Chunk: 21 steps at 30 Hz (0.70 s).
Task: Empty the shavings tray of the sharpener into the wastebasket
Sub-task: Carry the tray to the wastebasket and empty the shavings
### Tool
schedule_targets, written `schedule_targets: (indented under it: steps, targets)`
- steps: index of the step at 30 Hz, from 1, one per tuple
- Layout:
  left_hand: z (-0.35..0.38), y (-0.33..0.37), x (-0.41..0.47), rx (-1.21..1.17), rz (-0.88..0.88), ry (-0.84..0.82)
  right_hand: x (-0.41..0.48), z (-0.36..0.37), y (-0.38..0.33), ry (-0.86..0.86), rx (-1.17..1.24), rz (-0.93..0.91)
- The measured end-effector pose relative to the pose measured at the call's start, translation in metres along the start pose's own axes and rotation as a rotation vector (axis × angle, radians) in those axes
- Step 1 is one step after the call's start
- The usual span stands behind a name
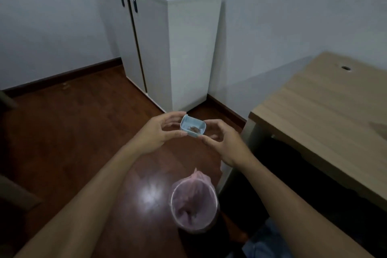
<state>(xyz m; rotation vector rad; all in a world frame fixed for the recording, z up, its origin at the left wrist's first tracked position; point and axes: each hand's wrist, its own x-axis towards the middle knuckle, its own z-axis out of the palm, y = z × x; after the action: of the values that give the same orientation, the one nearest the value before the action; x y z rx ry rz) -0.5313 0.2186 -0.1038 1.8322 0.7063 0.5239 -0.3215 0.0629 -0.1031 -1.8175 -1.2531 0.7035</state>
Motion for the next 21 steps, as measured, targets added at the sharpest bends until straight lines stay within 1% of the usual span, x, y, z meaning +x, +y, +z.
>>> schedule_targets:
  steps: [5, 10, 12, 15, 18, 21]
  targets:
    - [0.044, -0.071, -0.025, -0.095, -0.187, 0.0, -0.019, 0.04, 0.063, -0.07, 0.153, 0.183]
    - [0.084, -0.129, -0.047, -0.158, -0.325, -0.034, -0.045, 0.073, 0.117, -0.044, 0.246, 0.357]
    - [0.099, -0.15, -0.056, -0.126, -0.363, -0.057, -0.056, 0.084, 0.14, -0.05, 0.237, 0.414]
    - [0.119, -0.173, -0.072, -0.1, -0.368, -0.059, -0.073, 0.097, 0.161, -0.073, 0.221, 0.491]
    - [0.131, -0.184, -0.083, -0.105, -0.404, -0.064, -0.081, 0.104, 0.17, -0.096, 0.226, 0.552]
    - [0.141, -0.194, -0.088, -0.132, -0.477, -0.051, -0.087, 0.112, 0.178, -0.098, 0.231, 0.594]
